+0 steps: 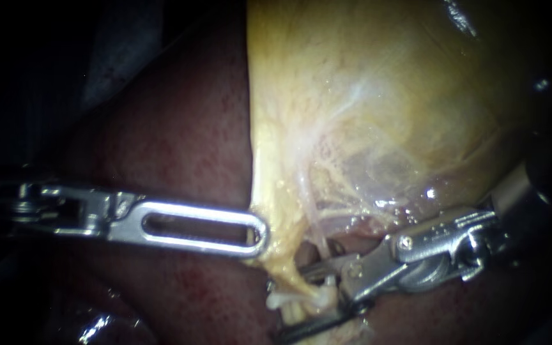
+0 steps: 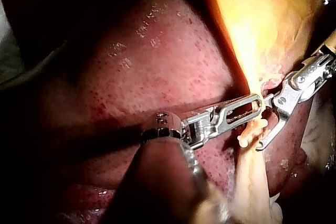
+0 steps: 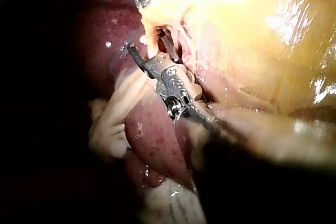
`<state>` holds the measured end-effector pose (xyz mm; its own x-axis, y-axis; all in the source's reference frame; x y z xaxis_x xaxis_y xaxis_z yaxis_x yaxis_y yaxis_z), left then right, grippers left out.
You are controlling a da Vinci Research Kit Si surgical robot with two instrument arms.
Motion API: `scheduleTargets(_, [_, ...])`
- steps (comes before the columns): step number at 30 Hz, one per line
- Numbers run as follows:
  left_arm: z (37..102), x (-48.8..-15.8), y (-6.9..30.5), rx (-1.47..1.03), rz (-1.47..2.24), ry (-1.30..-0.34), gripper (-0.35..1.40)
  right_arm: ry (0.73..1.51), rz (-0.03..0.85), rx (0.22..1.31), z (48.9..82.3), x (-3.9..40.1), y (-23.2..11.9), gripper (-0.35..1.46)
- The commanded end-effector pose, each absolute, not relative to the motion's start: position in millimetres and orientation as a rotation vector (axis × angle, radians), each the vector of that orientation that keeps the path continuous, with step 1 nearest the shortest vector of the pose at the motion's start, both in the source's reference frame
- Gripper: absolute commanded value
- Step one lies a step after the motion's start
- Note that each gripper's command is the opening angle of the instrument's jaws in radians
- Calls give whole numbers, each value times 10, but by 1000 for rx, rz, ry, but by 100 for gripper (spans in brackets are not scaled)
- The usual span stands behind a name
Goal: Going back first clip left tube
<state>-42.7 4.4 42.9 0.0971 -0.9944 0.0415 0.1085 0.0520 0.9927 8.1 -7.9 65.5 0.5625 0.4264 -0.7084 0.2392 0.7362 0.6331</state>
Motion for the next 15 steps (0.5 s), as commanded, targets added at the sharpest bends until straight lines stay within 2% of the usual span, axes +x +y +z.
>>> scheduleTargets(1, [429, -427, 44, 1137, -1156, -1081, -35, 996, 123, 758, 654, 80, -76, 50])
scheduleTargets(10, [430, -427, 43, 1137, -1156, -1081, -35, 1005, 136, 746, 638, 61, -58, 49])
scheduleTargets(15, [435, -426, 46, 1137, -1155, -1081, -35, 1016, 142, 736, 614, 33, -39, 47])
